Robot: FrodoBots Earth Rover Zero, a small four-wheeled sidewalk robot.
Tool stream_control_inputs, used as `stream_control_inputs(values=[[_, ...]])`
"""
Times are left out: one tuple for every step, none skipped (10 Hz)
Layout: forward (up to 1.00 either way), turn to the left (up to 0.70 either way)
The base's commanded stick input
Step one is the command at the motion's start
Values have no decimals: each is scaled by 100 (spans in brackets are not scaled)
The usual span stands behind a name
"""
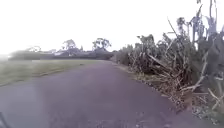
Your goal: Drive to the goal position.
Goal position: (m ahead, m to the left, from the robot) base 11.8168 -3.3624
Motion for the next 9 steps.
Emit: stream_control_inputs(values=[[70, 0], [70, 0], [70, 0], [70, 0], [70, 0], [70, 0], [70, 0], [70, 0], [70, 0]])
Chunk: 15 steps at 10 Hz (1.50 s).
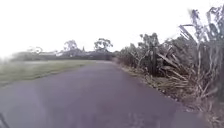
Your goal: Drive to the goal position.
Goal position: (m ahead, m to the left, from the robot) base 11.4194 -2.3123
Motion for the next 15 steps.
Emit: stream_control_inputs(values=[[70, 0], [70, 0], [70, 0], [70, 0], [70, 0], [70, 0], [70, 0], [70, 0], [70, 0], [70, 0], [70, 0], [70, -5], [70, -11], [70, -14], [70, -14]])
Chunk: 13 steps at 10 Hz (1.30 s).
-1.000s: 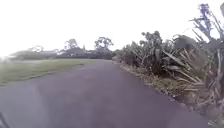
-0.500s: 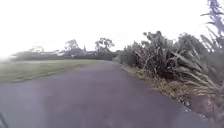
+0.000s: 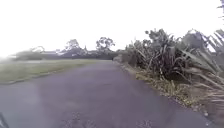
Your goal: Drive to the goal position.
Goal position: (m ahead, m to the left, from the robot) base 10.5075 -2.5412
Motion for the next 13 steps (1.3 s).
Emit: stream_control_inputs(values=[[70, -14], [70, -9], [70, -4], [70, 0], [70, 0], [70, 0], [70, 0], [70, 0], [70, 0], [70, 0], [70, 0], [70, 0], [70, 0]])
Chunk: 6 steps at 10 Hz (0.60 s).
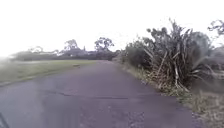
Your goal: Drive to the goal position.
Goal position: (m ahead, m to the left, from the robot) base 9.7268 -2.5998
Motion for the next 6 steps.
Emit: stream_control_inputs(values=[[70, 0], [70, 0], [70, 0], [70, 0], [70, 0], [70, 0]])
